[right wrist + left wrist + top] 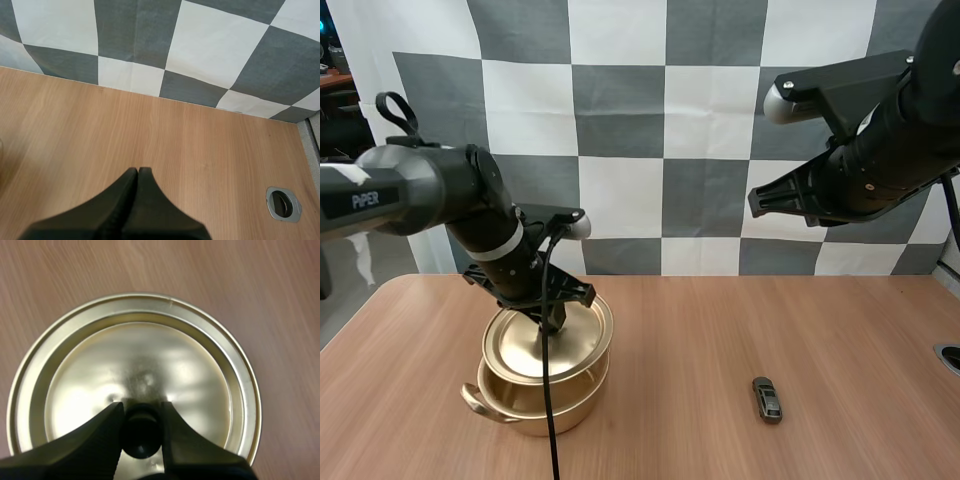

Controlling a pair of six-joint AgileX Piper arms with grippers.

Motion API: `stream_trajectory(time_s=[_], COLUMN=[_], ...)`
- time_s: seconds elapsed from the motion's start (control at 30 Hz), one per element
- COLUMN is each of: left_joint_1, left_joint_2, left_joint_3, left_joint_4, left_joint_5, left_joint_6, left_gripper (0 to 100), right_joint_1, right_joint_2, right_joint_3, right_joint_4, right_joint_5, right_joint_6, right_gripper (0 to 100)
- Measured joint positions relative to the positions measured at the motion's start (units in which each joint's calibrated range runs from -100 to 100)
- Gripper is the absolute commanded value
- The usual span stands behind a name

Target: Open the pot, put the car inside, and close it

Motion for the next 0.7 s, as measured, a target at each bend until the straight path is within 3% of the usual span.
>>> stream_trajectory(time_s=[0.2,0.37,0.7], left_joint_1=[0.00,0.00,0.00], left_joint_2=[-3.67,-9.41,-28.32], left_joint_3=[-9.83,-18.22,-26.46], left_joint_4=[-4.80,-6.59,0.87], left_joint_5=[12.05,13.20,13.20], left_joint_6=[0.00,-0.38,0.36], left_gripper=[7,7,0], right_joint_1=[0.00,0.00,0.00], right_joint_2=[0.00,0.00,6.60], right_joint_3=[0.00,0.00,4.27], right_joint_4=[-0.16,-2.61,-13.34], right_joint_5=[0.00,0.00,-0.10], right_joint_6=[0.00,-0.10,-1.87], right_gripper=[0,0,0])
